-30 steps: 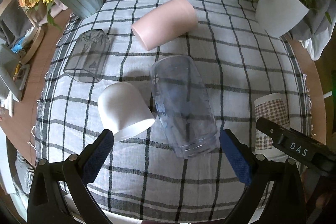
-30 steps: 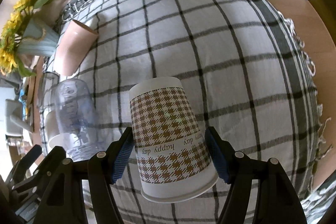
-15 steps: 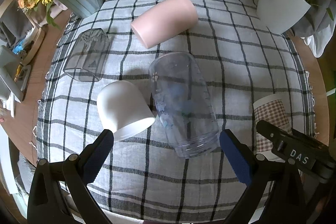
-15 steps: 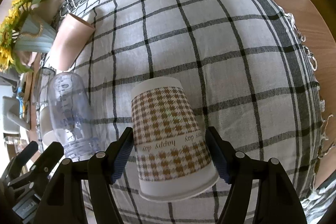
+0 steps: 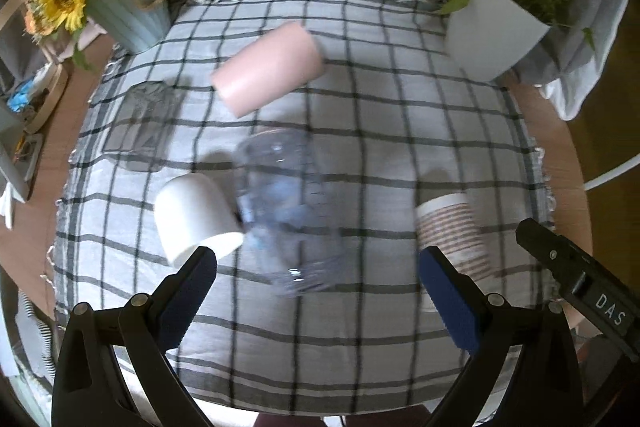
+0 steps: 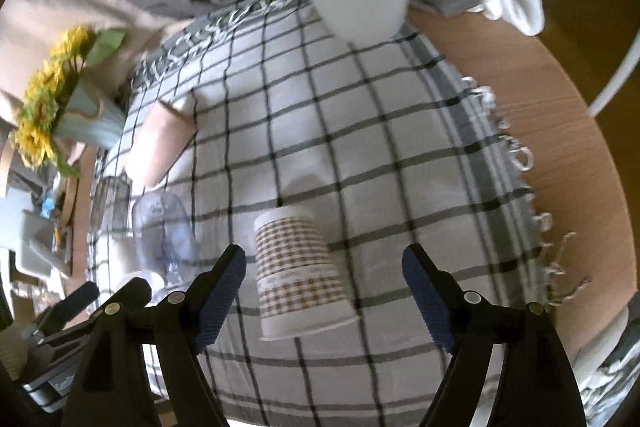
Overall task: Flip cup upside down
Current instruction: 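Lift the paper cup with the right gripper and rotate it rim-down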
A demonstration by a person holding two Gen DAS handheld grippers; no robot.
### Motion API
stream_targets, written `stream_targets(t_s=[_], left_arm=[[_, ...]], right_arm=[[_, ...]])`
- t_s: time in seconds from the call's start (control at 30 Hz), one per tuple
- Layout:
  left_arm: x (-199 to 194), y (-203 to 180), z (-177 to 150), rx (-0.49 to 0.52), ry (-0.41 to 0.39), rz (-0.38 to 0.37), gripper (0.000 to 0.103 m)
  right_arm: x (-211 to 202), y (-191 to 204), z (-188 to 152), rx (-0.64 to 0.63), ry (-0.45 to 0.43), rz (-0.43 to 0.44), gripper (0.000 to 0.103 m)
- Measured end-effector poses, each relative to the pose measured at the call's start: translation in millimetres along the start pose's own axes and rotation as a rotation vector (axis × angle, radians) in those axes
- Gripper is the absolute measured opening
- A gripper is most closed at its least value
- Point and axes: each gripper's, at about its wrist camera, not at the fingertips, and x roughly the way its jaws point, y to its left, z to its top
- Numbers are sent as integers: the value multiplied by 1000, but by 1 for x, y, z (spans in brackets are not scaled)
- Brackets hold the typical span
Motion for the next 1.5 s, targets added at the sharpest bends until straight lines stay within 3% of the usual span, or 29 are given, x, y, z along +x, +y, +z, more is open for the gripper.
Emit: stream_targets(t_s=[0.5, 1.07, 1.2, 1.43, 1.5], left_arm=[[15, -64, 9, 37, 26, -71, 103], [85, -89, 27, 14, 201, -126, 102], [96, -89, 33, -8, 230, -134, 99], [110, -89, 36, -26, 272, -134, 82], [112, -89, 36, -29, 278, -129, 82]], right_arm=[[-26, -62, 11, 51, -20, -45, 80], [13, -103, 24, 127, 70, -55, 80], [20, -106, 28, 141, 85, -48, 80], [28, -107, 34, 137, 102, -45, 80], [30, -108, 35, 136, 106, -47, 80]])
